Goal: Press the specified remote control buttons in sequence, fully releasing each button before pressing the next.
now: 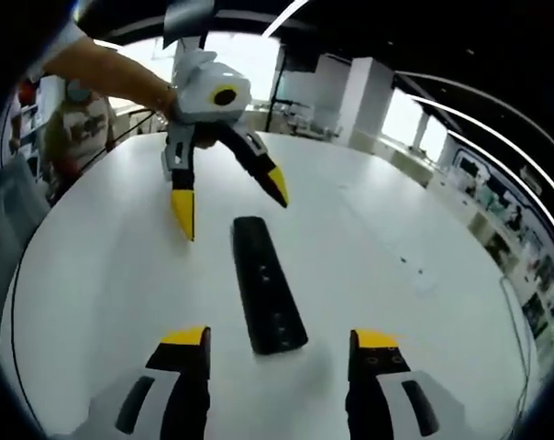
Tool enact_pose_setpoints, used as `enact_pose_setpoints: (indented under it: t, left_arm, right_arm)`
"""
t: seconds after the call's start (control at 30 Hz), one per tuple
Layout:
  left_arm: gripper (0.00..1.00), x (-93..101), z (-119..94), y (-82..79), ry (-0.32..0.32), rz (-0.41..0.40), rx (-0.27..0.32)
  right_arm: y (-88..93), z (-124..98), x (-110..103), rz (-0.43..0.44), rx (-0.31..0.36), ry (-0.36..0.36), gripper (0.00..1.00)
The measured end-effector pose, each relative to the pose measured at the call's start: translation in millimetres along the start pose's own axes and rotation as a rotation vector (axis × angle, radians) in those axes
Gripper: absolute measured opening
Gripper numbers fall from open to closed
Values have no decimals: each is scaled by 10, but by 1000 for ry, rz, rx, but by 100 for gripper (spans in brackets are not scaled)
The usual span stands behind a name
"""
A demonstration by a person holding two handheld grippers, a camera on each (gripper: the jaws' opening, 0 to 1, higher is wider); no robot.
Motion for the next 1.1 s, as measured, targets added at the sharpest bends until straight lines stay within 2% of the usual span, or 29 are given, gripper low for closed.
enact_pose_setpoints:
  t: [0.1,0.47,0.77,1.0,1.07,1.1]
  left_arm:
    - [73,61,41,-38,13,-2,3]
    - [63,105,80,11,44,17,-23]
    - [57,122,80,22,72,51,-54]
    - [54,103,56,1,77,58,-48]
    - [50,-75,116,26,52,70,-59]
    - [48,-89,130,31,56,67,-60]
  right_arm:
    - [-19,1,-39,-2,-2,-29,55]
    - [-55,72,-99,-28,-17,-97,49]
    - [-95,107,-120,-44,-26,-127,44]
    - [-86,126,-77,-24,-38,-144,37]
    - [-72,150,-44,-16,-39,-152,34]
    - [-71,160,-38,-8,-40,-161,33]
Point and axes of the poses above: the point that each gripper's makers call its tool centre point, and the gripper's own axes: z roughly forward along the fingers, x roughly to its right, y roughly out of its underside, the point moved 8 cm from there along -z, roughly backward along the fingers, and after that the axes turned 8 degrees about y, right-handed, at the moved point
